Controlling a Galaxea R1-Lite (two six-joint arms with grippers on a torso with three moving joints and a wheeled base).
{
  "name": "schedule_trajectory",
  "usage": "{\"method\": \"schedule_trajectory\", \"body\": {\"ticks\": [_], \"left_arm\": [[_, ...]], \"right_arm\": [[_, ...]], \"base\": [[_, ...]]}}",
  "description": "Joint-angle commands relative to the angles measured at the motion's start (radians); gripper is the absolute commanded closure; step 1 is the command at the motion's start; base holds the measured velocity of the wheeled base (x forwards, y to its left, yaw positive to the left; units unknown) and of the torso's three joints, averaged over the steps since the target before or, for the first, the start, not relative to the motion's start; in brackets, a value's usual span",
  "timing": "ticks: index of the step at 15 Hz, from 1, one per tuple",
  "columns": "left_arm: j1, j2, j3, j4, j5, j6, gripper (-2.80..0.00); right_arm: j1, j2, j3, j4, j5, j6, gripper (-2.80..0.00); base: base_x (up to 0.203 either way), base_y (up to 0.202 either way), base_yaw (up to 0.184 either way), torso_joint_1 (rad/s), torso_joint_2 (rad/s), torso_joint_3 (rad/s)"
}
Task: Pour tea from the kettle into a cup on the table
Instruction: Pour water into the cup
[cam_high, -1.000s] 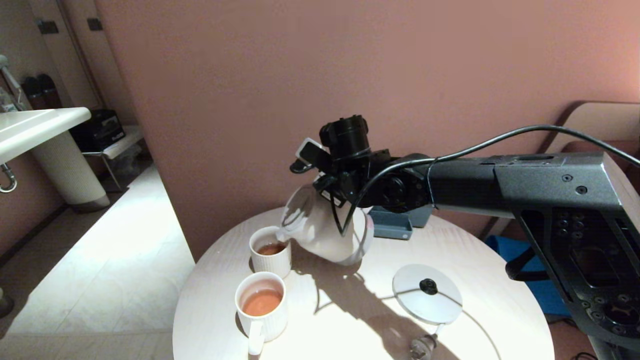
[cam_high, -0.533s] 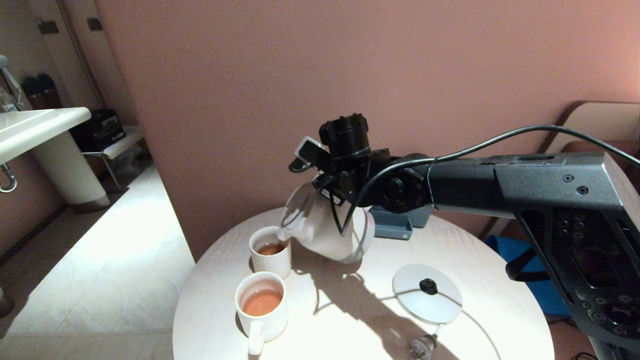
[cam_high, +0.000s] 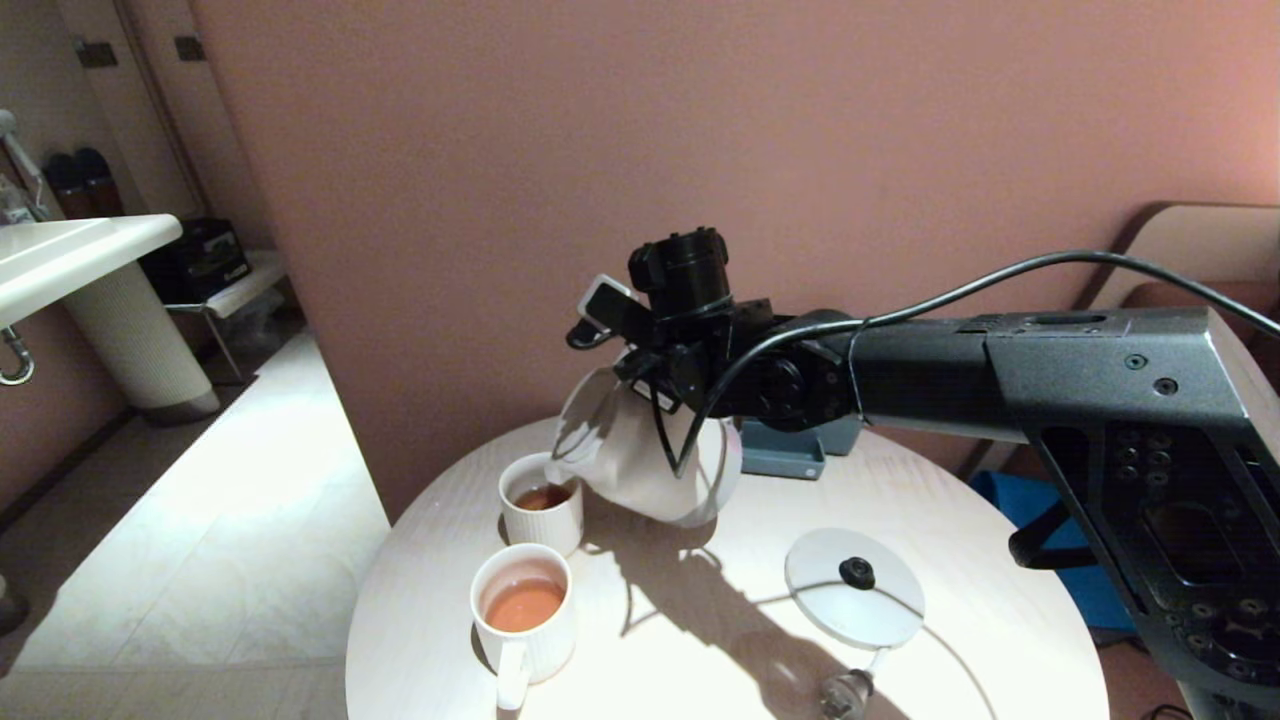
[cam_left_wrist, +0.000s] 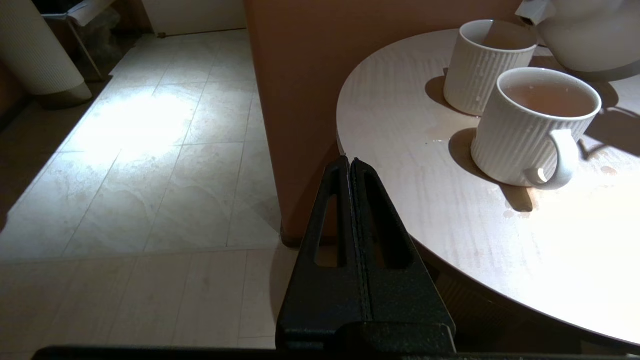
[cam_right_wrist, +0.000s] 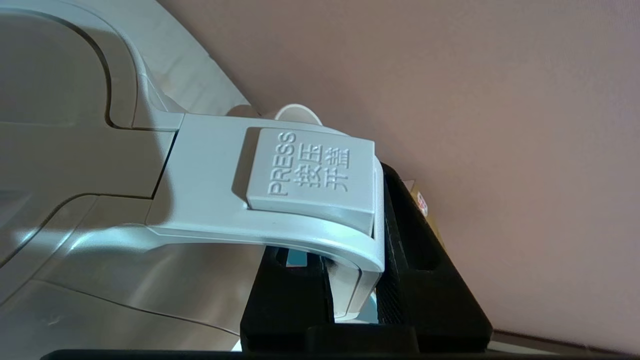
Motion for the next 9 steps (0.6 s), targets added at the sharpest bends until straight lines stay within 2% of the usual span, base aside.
{"method": "schedule_trajectory", "body": {"ticks": [1, 9], "left_arm": [[0.000, 0.001, 0.000, -0.001, 0.001, 0.001, 0.00], [0.000, 0.001, 0.000, 0.000, 0.001, -0.001, 0.00]], "right_arm": [[0.006, -0.002, 0.000, -0.004, -0.005, -0.009, 0.00], [0.026, -0.013, 0.000, -0.024, -0.032, -0.072, 0.00]], "base": [[0.000, 0.000, 0.000, 0.000, 0.00, 0.000], [0.000, 0.000, 0.000, 0.000, 0.00, 0.000]]}}
